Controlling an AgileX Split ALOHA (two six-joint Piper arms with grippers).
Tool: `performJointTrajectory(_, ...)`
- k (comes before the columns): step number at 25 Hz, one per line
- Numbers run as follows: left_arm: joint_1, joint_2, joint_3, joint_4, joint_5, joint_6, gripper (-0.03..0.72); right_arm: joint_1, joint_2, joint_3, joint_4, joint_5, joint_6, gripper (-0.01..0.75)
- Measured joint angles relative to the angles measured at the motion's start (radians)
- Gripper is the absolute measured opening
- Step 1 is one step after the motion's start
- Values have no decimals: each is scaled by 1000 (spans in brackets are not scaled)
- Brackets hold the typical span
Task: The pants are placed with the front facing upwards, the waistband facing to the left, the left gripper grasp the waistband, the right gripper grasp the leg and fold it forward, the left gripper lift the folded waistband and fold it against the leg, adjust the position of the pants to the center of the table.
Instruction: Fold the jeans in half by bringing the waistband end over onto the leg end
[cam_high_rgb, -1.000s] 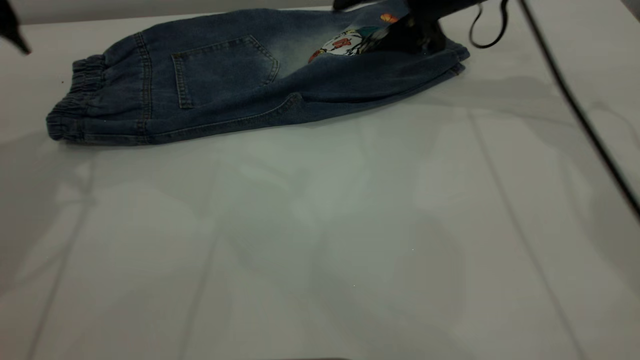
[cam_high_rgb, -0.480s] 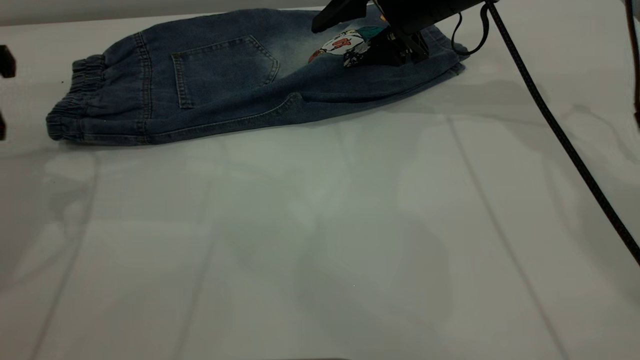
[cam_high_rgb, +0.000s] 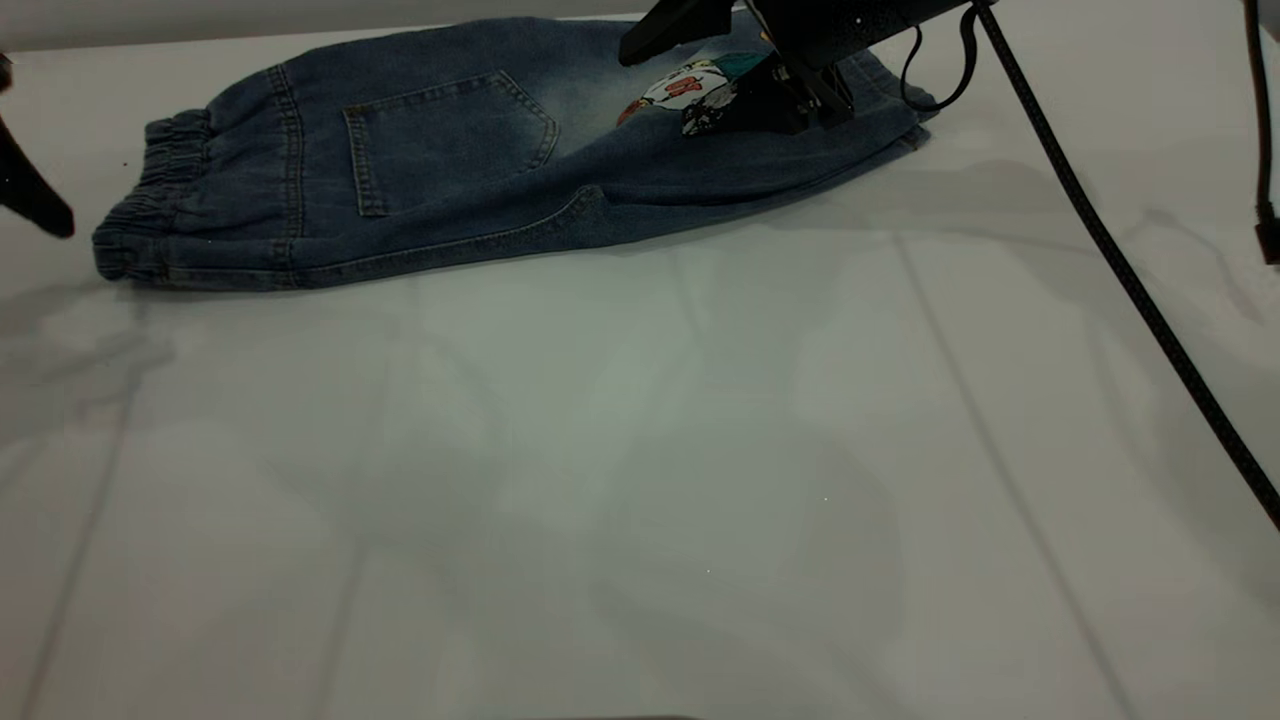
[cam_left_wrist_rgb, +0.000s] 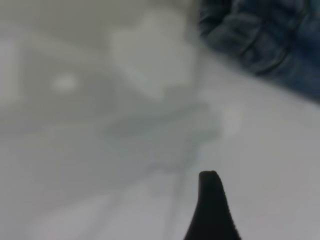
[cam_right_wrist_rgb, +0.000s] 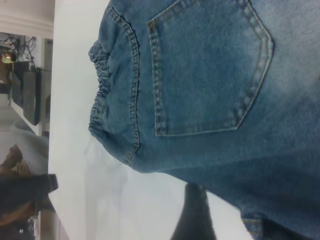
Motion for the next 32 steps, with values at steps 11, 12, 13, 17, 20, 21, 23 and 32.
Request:
performJointTrajectory(11, 107, 158, -1, -446, 31, 449, 499, 0, -1, 0, -1, 3, 0, 491)
performJointTrajectory(12, 107, 172, -2, -481, 32, 473, 510, 0, -1, 0, -1, 4, 0, 491)
performJointTrajectory(13, 107, 183, -2, -509, 34, 496, 521, 0, -1, 0, -1, 5, 0, 491)
performJointTrajectory(17, 107, 236, -2, -639, 30, 567, 540, 0, -1, 0, -1, 7, -4, 491)
performJointTrajectory(20, 107, 271, -2, -742, 47, 645, 541, 0, -1, 0, -1, 7, -9, 491)
performJointTrajectory(21, 107, 280, -2, -781, 53, 674, 541, 0, -1, 0, -1, 7, -11, 491)
performJointTrajectory(23, 107, 295, -2, -847, 64, 725, 541, 0, -1, 0, -1, 8, -12, 491)
performJointTrajectory(32, 70, 367, -9, -1033, 82, 878, 531, 0, -1, 0, -1, 8, -13, 491)
